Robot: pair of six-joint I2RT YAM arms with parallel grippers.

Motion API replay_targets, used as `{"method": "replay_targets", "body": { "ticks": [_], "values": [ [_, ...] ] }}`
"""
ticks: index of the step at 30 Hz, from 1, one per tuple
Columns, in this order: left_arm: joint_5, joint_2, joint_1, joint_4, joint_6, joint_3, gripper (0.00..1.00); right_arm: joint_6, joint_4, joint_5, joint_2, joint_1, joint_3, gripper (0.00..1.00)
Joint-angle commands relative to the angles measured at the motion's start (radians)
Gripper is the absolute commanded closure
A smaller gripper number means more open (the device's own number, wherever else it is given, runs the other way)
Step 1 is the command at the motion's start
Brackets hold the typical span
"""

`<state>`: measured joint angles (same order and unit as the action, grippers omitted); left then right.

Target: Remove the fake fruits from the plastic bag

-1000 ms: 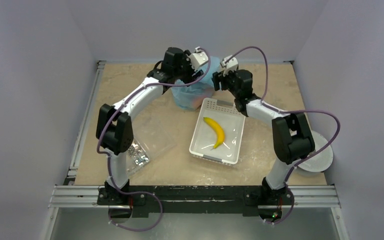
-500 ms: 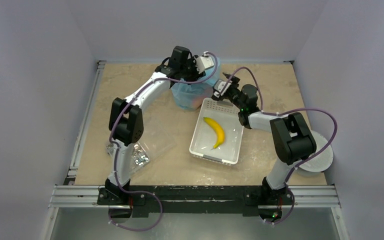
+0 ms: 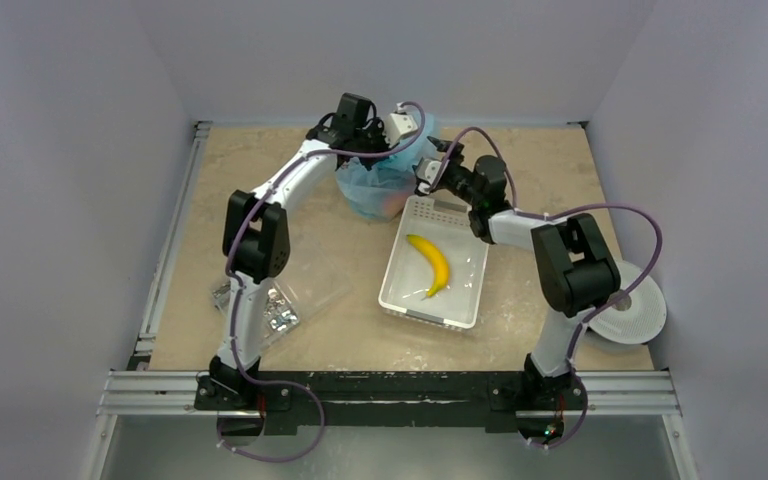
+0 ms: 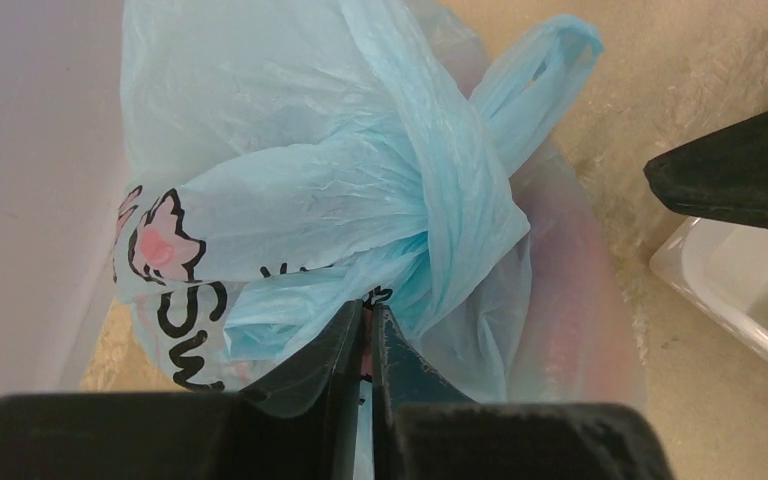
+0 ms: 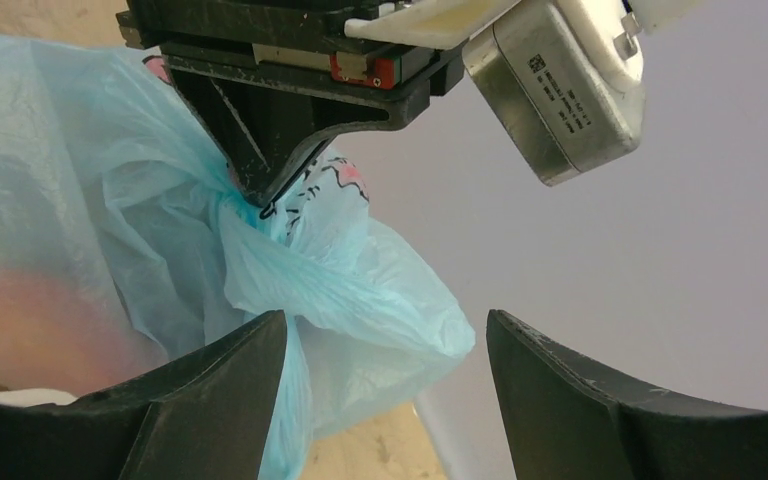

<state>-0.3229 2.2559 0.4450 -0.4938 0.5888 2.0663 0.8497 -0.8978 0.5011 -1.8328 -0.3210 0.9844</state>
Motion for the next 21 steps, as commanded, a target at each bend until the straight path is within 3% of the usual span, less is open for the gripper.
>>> {"method": "replay_targets", "body": {
  "ticks": [1, 9, 21],
  "values": [
    [-0.069, -0.003, -0.021, -0.005, -0.038, 0.039, 0.95, 0.058, 0.059, 0.051, -0.033, -0.022, 0.091, 0.28],
    [-0.147, -0.061, -0.041, 0.070, -0.118, -0.038, 1.00, 0.155, 0.134, 0.045, -0.105, -0.062, 0.171, 0.28],
    [-0.163, -0.119, -0.052, 0.150, -0.160, -0.116, 1.00, 0.456, 0.297, -0.159, -0.185, -0.124, 0.261, 0.30]
  ]
}}
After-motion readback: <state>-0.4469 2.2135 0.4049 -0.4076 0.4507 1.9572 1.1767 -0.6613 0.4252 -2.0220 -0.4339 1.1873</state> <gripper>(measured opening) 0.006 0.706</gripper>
